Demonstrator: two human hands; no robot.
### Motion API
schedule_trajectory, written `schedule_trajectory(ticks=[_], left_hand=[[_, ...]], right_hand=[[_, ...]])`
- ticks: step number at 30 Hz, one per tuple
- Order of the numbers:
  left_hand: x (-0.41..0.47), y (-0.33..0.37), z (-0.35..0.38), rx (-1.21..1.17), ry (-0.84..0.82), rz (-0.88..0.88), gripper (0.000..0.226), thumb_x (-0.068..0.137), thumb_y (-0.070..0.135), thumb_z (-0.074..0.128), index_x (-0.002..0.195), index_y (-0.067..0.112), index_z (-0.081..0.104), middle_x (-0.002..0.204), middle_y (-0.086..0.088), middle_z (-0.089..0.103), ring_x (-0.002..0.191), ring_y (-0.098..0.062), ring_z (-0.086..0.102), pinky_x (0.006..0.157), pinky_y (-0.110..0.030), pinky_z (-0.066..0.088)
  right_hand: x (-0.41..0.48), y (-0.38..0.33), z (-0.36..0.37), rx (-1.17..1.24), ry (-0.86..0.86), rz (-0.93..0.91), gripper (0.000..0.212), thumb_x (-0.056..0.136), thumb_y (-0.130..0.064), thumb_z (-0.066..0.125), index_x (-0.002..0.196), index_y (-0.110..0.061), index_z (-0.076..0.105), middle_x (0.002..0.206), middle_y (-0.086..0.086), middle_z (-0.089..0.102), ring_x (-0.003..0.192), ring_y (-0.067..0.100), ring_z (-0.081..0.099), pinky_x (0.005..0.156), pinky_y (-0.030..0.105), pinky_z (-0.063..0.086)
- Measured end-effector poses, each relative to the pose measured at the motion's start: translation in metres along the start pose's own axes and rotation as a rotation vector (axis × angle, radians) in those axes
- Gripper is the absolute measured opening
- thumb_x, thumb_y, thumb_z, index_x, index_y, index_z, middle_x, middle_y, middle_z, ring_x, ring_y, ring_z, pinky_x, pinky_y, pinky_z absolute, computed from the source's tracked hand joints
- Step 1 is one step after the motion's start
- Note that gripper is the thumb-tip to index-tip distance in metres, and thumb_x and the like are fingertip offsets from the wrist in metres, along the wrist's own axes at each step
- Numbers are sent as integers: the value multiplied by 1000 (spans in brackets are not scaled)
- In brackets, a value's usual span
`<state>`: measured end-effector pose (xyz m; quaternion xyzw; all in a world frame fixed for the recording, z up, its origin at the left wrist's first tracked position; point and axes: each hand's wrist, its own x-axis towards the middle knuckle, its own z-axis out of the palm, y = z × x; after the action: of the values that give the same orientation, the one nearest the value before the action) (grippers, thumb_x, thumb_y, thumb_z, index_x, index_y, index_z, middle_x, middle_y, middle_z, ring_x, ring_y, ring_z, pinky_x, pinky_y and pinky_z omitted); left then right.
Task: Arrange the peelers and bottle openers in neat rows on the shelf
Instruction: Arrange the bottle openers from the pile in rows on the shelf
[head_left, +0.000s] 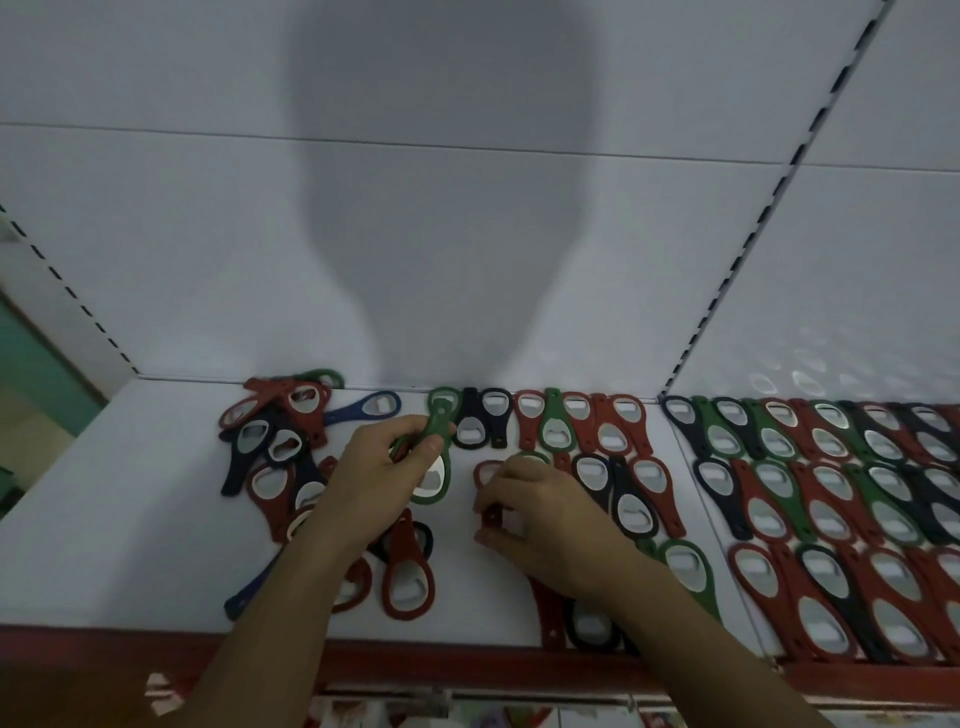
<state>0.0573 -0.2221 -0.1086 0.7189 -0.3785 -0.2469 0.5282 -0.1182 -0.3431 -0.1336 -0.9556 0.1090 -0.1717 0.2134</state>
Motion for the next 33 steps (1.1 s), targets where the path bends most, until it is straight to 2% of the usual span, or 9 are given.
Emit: schedule_trajectory(ticks=[5, 9, 14, 18, 21, 23, 26, 28, 33], left_hand=[[0, -1, -5, 92, -45, 27, 28, 100, 20, 63, 96, 45, 75, 77, 9, 68, 69, -7, 63, 60, -11, 48], [1, 4, -7, 143, -5, 88, 15, 94, 18, 71, 93, 32, 76, 80, 15, 70, 69, -6, 63, 66, -19, 51], [3, 5, -9, 373, 49, 302, 19, 88, 17, 76, 91, 36, 75, 87, 22, 68, 73, -8, 60, 65, -16, 47], [2, -4, -2, 603, -108, 447, 13, 90, 20, 77, 101, 25, 80, 95, 16, 70, 83, -4, 63, 78, -27, 55], [6, -9, -5, 604, -102, 384, 7, 94, 26, 73, 101, 29, 74, 84, 19, 67, 76, -3, 61, 70, -18, 48], [12, -7, -7, 524, -98, 246, 9, 95, 30, 71, 95, 38, 66, 78, 20, 66, 76, 0, 62, 64, -14, 46], [23, -7, -1, 480, -182, 23, 24, 92, 36, 74, 113, 35, 65, 84, 16, 67, 79, 2, 64, 69, -16, 47], [23, -10, 6, 545, -182, -1, 31, 91, 36, 76, 119, 28, 66, 83, 18, 64, 76, 5, 61, 65, -13, 42], [19, -16, 0, 746, -164, 93, 65, 88, 46, 76, 142, 18, 54, 121, 2, 64, 99, -10, 59, 83, -23, 47]], right_hand=[[2, 3, -5, -98, 19, 9, 27, 87, -44, 72, 108, -26, 73, 107, -7, 63, 99, 14, 51, 88, 33, 47], [6, 5, -4, -176, -122, 49, 38, 90, -52, 62, 123, -34, 67, 119, -12, 59, 109, 12, 43, 95, 37, 42], [4, 13, -4, -141, -86, 73, 36, 91, -51, 61, 121, -32, 68, 118, -12, 61, 109, 10, 43, 96, 36, 43], [1, 18, -3, -17, 75, 126, 20, 93, -35, 67, 107, -23, 74, 104, -9, 67, 99, 9, 52, 91, 31, 46], [3, 24, -2, 23, 184, 178, 13, 94, -24, 67, 104, -19, 74, 101, -7, 69, 97, 8, 55, 89, 28, 48], [6, 27, -3, 33, 209, 193, 13, 95, -24, 66, 105, -20, 73, 101, -9, 69, 97, 6, 54, 88, 26, 47], [9, 29, -2, -2, 128, 213, 25, 94, -38, 65, 115, -25, 69, 108, -10, 67, 102, 9, 52, 91, 32, 46], [9, 29, -1, -54, 38, 225, 37, 91, -48, 64, 124, -30, 66, 118, -11, 62, 110, 11, 47, 95, 38, 44], [6, 32, 2, -161, -31, 216, 46, 90, -56, 61, 129, -33, 63, 126, -12, 52, 120, 11, 37, 103, 41, 38]])
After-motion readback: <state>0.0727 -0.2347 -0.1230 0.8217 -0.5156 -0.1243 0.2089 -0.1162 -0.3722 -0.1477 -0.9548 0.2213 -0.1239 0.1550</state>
